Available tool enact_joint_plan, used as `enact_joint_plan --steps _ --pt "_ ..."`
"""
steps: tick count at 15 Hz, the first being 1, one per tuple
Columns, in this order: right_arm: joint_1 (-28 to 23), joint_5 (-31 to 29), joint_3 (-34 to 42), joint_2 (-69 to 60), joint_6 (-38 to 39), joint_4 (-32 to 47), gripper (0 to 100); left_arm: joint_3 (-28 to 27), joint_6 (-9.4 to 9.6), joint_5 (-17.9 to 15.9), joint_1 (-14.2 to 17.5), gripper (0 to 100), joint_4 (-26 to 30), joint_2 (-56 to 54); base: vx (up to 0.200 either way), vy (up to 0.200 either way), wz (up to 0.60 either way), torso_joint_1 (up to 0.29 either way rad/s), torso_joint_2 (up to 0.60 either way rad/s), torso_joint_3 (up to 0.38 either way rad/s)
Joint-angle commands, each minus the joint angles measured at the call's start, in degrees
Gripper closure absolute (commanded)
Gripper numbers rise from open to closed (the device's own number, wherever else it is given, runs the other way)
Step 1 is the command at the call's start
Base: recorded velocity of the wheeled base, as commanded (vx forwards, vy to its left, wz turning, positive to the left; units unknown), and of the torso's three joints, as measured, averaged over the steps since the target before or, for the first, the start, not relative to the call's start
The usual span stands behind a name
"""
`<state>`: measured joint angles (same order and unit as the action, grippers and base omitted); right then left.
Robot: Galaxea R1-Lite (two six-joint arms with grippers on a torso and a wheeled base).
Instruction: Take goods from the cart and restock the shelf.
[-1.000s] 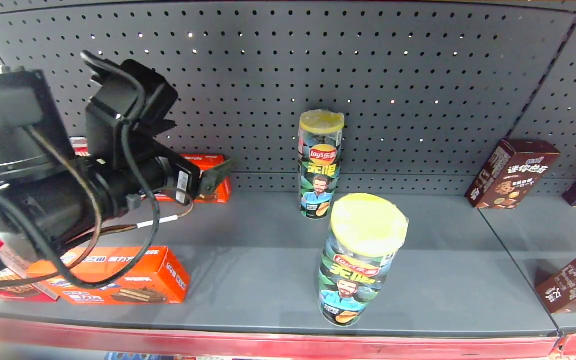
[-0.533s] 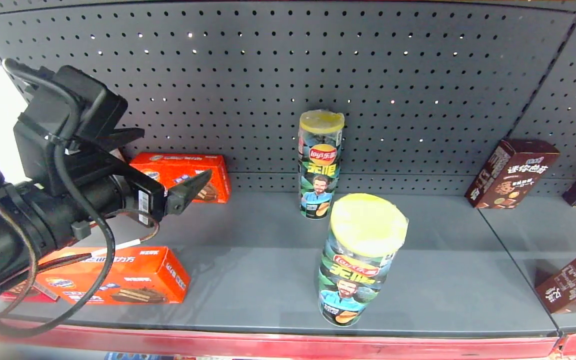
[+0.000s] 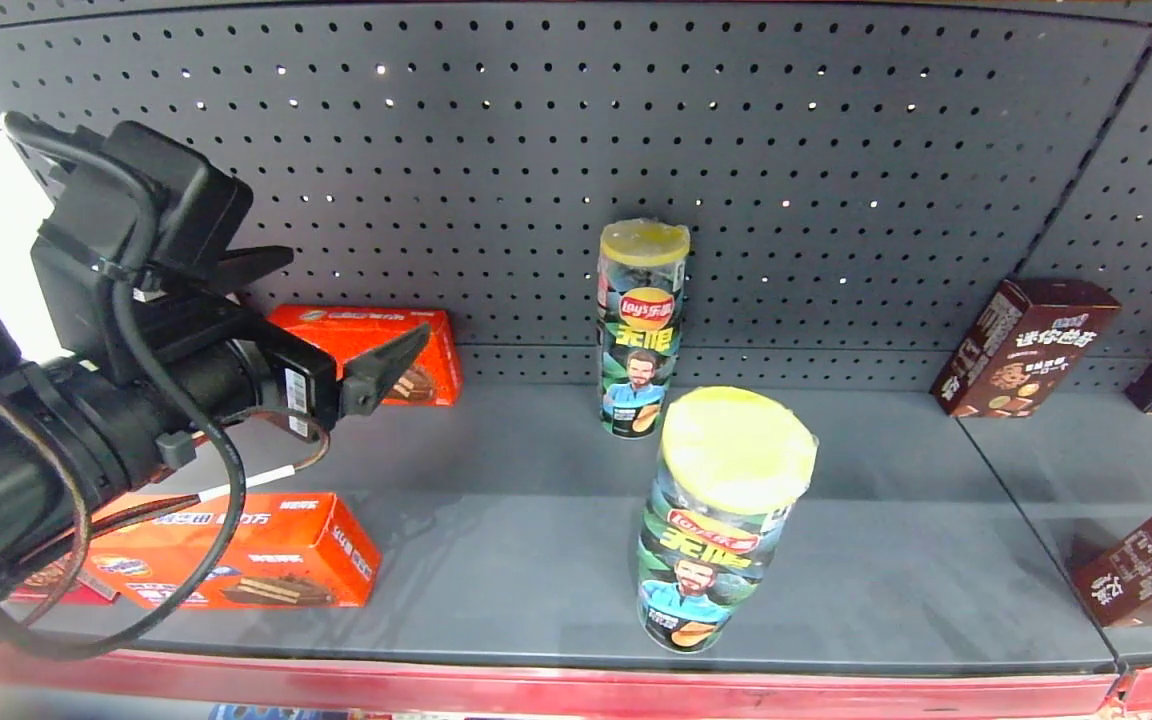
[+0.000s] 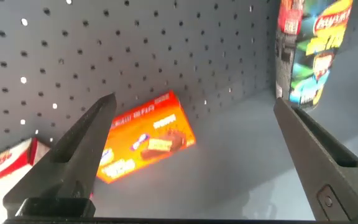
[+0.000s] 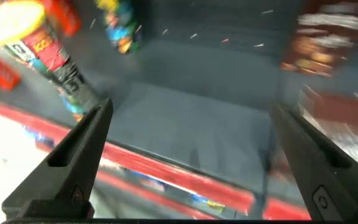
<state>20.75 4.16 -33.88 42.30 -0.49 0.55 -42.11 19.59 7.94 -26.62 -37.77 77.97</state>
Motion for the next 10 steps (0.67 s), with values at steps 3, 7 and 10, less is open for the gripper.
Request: enact_joint_plan --steps 3,7,10 --pt "10.8 2.0 -2.25 20.98 -3.2 -4.33 0 0.62 -0.61 -0.11 1.4 0 -0.2 0.69 0.0 0.0 0.0 0.0 0.0 0.0" --pt "16.43 2.26 -2.25 25.46 -3.29 -5.03 0 1.33 -0.61 -0.2 1.75 0 -1.26 0.6 0.0 0.0 0.0 0.0 0.0 0.0" --pt "18.28 3.67 -2.16 26.69 -4.79 -5.03 0 1.94 -0.61 -0.2 1.84 0 -2.14 0.69 0.0 0.0 0.0 0.0 0.0 0.0"
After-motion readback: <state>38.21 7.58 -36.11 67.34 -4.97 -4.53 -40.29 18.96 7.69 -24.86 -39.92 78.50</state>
